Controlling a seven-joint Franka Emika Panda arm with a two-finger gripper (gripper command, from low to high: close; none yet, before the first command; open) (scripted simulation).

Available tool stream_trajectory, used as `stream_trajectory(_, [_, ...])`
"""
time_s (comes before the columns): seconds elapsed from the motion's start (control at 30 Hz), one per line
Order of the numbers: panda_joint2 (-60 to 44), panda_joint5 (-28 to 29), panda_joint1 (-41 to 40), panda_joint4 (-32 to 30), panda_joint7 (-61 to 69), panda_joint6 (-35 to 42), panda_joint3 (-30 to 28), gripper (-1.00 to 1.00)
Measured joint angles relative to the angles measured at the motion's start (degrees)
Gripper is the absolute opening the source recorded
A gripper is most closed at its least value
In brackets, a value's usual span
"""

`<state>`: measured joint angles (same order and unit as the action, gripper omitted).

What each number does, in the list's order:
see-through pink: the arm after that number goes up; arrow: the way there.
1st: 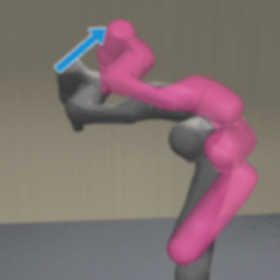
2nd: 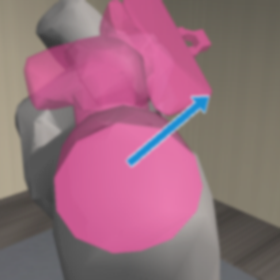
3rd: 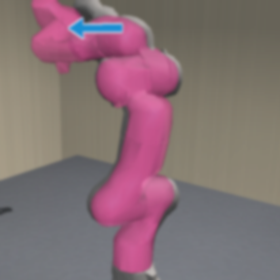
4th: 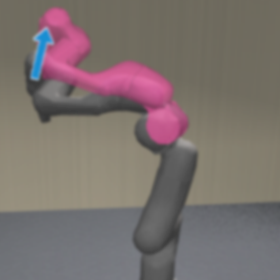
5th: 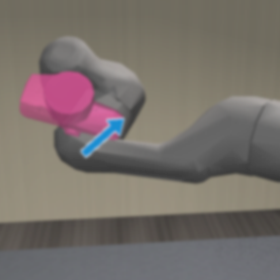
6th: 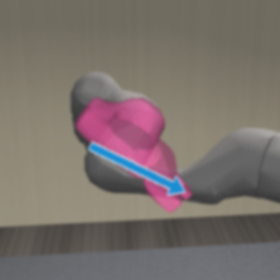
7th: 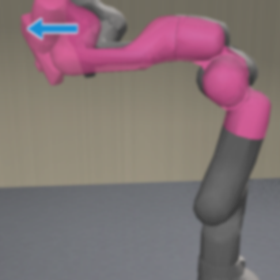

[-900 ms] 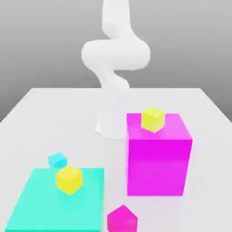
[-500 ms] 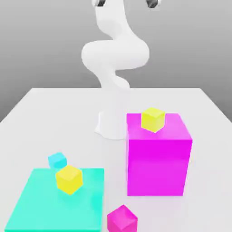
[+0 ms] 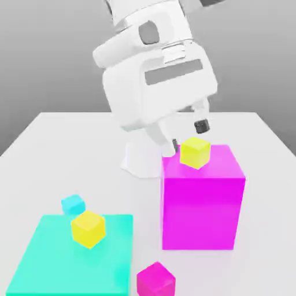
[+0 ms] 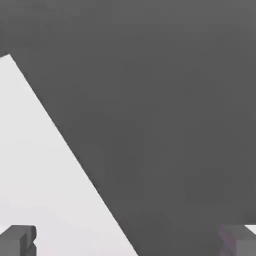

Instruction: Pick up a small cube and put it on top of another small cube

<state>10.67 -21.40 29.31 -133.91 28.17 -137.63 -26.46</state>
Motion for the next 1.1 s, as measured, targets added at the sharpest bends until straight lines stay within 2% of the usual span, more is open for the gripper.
stream_trajectory(0.3, [-10.6, -6.4, 1.9, -0.7, 22.4, -1.8, -0.8, 0.00])
stream_trajectory(0.57, [-18.4, -8.1, 1.2, -1.6, 39.5, -4.8, 0.5, 0.00])
stream_trajectory(0.83, [-23.9, -5.0, 0.2, -3.0, 53.5, -9.4, 1.7, 0.00])
stream_trajectory(1.1, [-27.2, 3.2, 0.3, -4.9, 63.8, -14.9, 0.9, 0.00])
